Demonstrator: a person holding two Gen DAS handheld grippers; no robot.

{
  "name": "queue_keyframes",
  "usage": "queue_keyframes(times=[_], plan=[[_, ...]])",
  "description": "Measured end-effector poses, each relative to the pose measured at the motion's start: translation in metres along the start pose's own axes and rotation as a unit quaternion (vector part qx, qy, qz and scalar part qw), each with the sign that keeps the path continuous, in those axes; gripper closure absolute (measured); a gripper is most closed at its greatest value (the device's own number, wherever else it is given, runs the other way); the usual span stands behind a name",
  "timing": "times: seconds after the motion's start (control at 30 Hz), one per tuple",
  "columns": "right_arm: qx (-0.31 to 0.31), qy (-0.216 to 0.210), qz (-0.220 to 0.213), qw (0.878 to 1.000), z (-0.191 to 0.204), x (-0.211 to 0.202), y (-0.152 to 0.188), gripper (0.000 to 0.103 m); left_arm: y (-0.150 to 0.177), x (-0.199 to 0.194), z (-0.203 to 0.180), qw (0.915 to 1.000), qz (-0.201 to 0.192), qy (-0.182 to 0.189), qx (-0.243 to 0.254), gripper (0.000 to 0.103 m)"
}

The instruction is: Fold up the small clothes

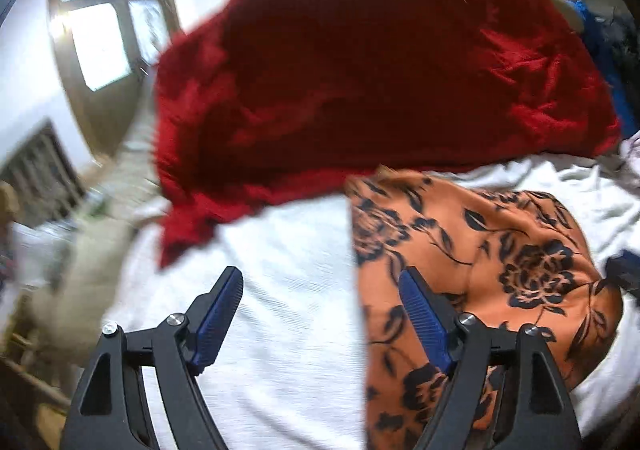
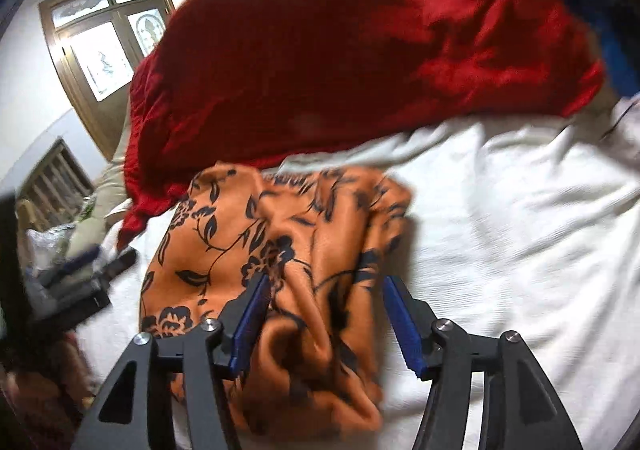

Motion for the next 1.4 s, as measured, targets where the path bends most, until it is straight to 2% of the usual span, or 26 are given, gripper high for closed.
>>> queue_keyframes(times=[0.1,0.2,0.33,0.47,0.5,0.57,0.63,0.7,0.73,0.83,0.9,1.03,1.13,1.27,1.4], plan=[[-0.015,0.001,-0.035,0.999,0.007,-0.047,-0.004,0.040,-0.007,-0.017,-0.008,0.9995,-0.013,-0.029,0.005,0.022],[-0.035,-0.001,-0.064,0.997,0.022,-0.081,-0.007,0.040,-0.005,-0.035,-0.002,0.9997,-0.015,-0.018,-0.006,0.022],[-0.064,-0.023,-0.085,0.994,0.056,-0.098,-0.007,0.040,0.001,-0.052,-0.001,0.9996,-0.023,-0.010,-0.014,0.022],[-0.068,-0.074,-0.053,0.994,0.076,-0.079,0.012,0.043,0.009,-0.056,0.001,0.9995,-0.019,-0.008,-0.025,0.022],[-0.060,-0.082,-0.041,0.994,0.076,-0.068,0.017,0.048,0.010,-0.057,0.005,0.9994,-0.017,-0.012,-0.027,0.022],[-0.037,-0.094,-0.003,0.995,0.070,-0.035,0.031,0.050,0.012,-0.058,0.009,0.9993,-0.014,-0.013,-0.034,0.022],[-0.017,-0.077,0.044,0.996,0.054,0.004,0.050,0.050,0.013,-0.060,0.013,0.9989,-0.012,-0.012,-0.044,0.022],[-0.005,-0.038,0.095,0.995,0.028,0.039,0.074,0.050,0.013,-0.062,0.015,0.9987,-0.013,-0.013,-0.048,0.022],[-0.004,-0.038,0.077,0.996,0.023,0.038,0.075,0.050,0.013,-0.062,0.015,0.9987,-0.014,-0.014,-0.047,0.022],[0.004,-0.043,0.076,0.996,0.029,0.017,0.066,0.050,0.011,-0.066,0.016,0.9986,-0.018,-0.022,-0.045,0.022],[-0.011,-0.037,0.042,0.998,0.038,-0.009,0.052,0.050,0.010,-0.069,0.015,0.9986,-0.018,-0.021,-0.046,0.022],[-0.074,0.023,-0.039,0.996,0.055,-0.067,0.030,0.048,0.010,-0.080,0.013,0.9984,-0.023,-0.021,-0.047,0.022],[-0.076,0.046,-0.073,0.993,0.060,-0.100,0.017,0.047,0.009,-0.093,0.012,0.9982,-0.030,-0.011,-0.051,0.022],[-0.066,0.067,-0.103,0.990,0.063,-0.132,0.003,0.044,0.007,-0.112,0.013,0.9976,-0.041,-0.010,-0.054,0.022],[-0.080,0.096,-0.109,0.986,0.067,-0.150,0.001,0.042,0.007,-0.129,0.015,0.9969,-0.047,-0.002,-0.063,0.022]])
Point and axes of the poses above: each gripper's, at about its wrist camera, not at the fingertips, and x roughly the way its jaws point, z to its left, y to its underside, the point moved 9 cm from there along x, roughly the way its jaws point, and after that the axes turned 4 degrees about -y, right-handed, at the moved point
